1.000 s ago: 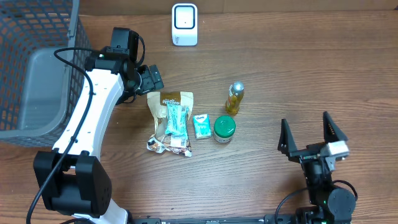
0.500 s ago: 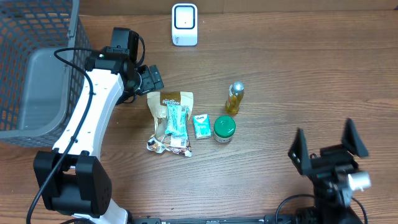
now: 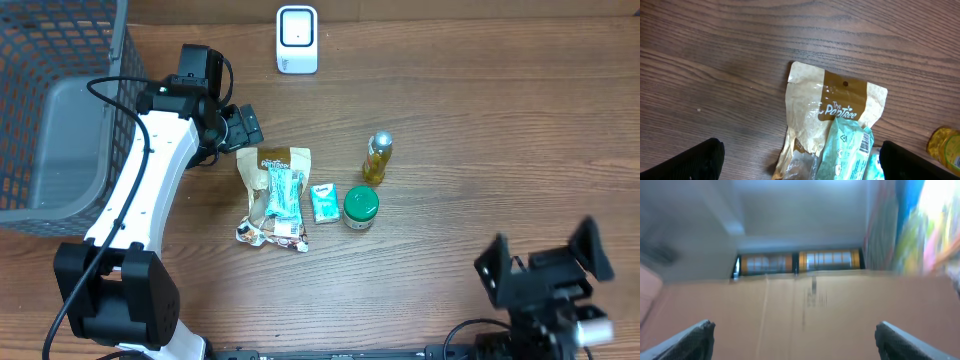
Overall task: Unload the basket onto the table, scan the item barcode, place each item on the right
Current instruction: 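Lift the right arm from rest and swing it toward the table, then move the right gripper over the Vim bottle and lower onto it, then close the right gripper on the Vim bottle and tip it sideways, then hold the Vim bottle horizontally and rotate it above the jar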
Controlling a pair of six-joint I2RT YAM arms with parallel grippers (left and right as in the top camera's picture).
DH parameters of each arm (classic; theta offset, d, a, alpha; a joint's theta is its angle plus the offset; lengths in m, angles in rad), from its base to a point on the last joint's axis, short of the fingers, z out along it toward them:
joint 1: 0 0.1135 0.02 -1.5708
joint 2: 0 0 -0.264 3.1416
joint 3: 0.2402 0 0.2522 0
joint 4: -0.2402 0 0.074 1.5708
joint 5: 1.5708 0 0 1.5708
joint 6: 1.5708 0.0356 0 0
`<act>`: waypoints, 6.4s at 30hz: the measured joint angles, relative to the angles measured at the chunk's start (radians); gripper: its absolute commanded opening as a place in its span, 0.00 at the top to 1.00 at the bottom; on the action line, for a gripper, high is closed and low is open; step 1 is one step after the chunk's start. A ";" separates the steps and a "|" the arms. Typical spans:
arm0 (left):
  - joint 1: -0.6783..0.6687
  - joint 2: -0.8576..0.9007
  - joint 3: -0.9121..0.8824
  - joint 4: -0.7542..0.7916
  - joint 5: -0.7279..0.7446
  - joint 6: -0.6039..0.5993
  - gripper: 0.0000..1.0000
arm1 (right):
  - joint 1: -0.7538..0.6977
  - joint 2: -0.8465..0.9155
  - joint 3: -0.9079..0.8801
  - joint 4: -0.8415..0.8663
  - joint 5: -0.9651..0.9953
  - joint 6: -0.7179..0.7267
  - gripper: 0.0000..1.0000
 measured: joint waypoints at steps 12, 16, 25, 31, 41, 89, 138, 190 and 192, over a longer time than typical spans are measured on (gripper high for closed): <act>0.000 0.000 0.000 0.000 0.000 0.000 0.00 | 0.000 0.001 0.000 -0.503 -0.045 0.166 0.00; 0.000 0.000 0.000 0.000 0.000 0.000 0.01 | 0.000 0.001 0.000 -0.655 -0.105 0.245 0.00; 0.000 0.000 0.000 0.000 0.000 0.000 0.00 | 0.000 0.001 0.015 -0.811 -0.184 0.296 0.00; 0.000 0.000 0.000 0.000 0.000 0.000 0.00 | 0.000 0.021 0.233 -1.051 -0.163 0.307 0.00; 0.000 0.000 0.000 0.001 0.000 0.000 0.00 | 0.000 0.431 0.991 -1.704 -0.153 0.311 0.00; 0.000 0.000 0.001 0.000 0.003 0.000 0.00 | 0.364 1.673 1.614 -2.095 0.142 0.434 0.00; 0.000 0.000 0.001 0.000 0.003 0.000 0.00 | 0.364 1.835 1.614 -2.037 0.156 0.387 0.34; 0.000 0.000 0.001 0.000 0.003 0.000 0.00 | 0.053 1.440 1.613 -2.172 -0.988 0.225 0.75; 0.000 0.000 0.001 0.000 0.003 0.000 0.00 | 0.052 1.440 1.613 -2.176 -1.012 0.222 0.75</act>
